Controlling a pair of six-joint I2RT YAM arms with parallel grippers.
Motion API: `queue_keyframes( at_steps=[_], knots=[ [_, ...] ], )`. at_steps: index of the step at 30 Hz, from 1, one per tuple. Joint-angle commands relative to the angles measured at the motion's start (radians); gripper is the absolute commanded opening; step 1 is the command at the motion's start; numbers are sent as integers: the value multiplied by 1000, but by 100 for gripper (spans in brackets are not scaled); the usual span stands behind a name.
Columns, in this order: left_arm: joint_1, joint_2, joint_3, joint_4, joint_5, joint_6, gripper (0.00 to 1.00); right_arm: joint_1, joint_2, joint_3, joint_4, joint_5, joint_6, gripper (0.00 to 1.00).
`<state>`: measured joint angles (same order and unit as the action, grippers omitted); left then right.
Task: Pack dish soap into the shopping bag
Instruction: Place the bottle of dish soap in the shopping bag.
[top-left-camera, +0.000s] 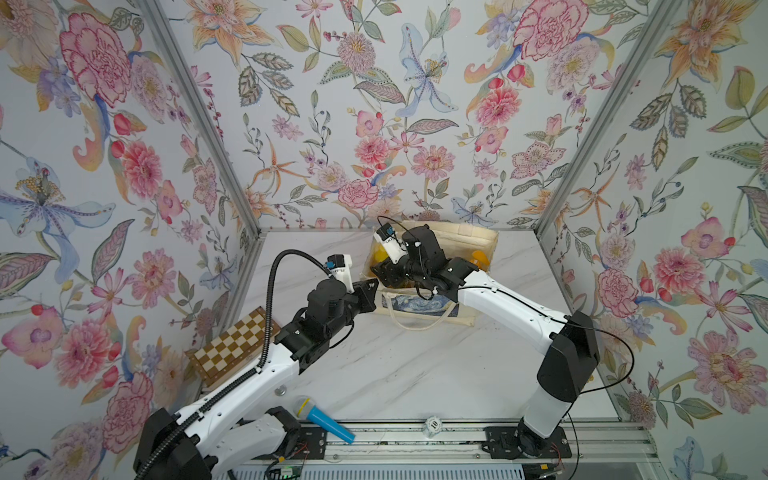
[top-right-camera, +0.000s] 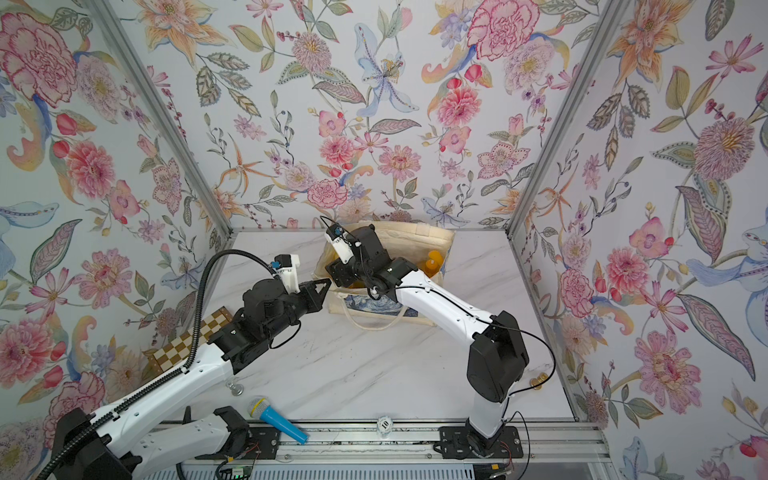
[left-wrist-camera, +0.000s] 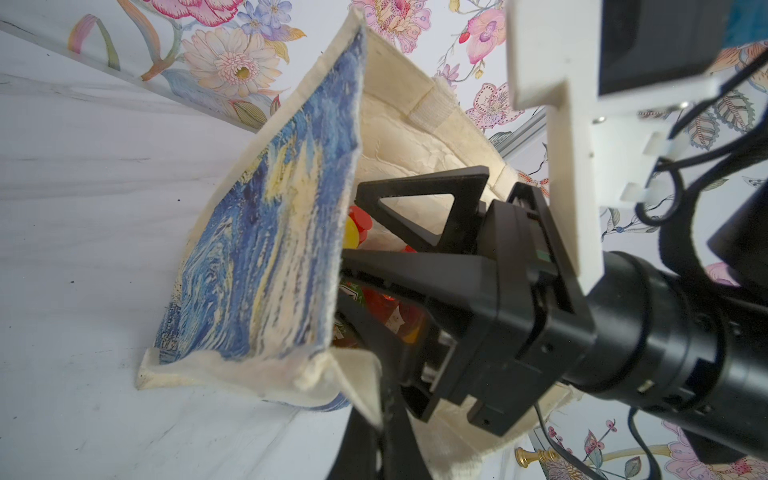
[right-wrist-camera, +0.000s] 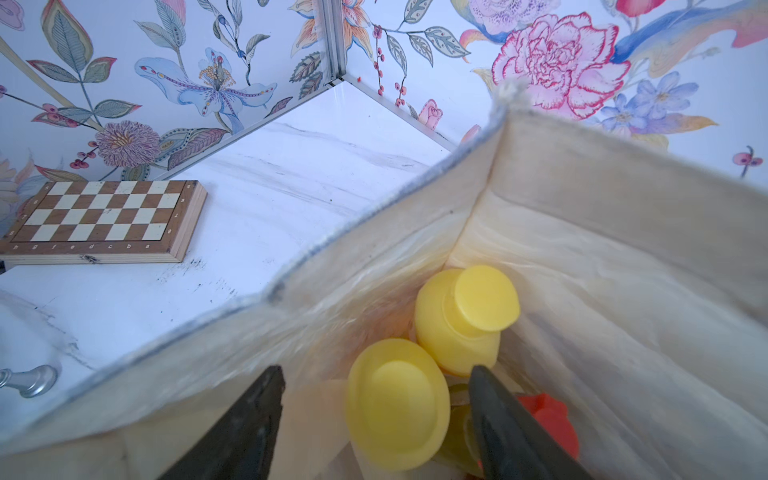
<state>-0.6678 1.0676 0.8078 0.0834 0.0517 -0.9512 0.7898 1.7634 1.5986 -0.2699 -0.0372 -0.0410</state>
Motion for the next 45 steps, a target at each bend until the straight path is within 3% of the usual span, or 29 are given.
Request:
queue_keyframes(
  at_steps=[1,23,28,31,45],
  knots=[
    [2,-22,56,139,-13,14,0,2,-32,5,8,3,10,75],
    [7,-21,37,152,-18,11,0,4,-136,116,-100,84,138,91],
    [7,-26,33,158,-18,11,21,3,-191,123,-136,117,159,100],
    [9,-29,33,159,-17,10,29,3,-233,115,-151,150,161,99],
    [12,-47,56,130,-35,42,46,-5,-450,-31,-168,326,177,99]
  ],
)
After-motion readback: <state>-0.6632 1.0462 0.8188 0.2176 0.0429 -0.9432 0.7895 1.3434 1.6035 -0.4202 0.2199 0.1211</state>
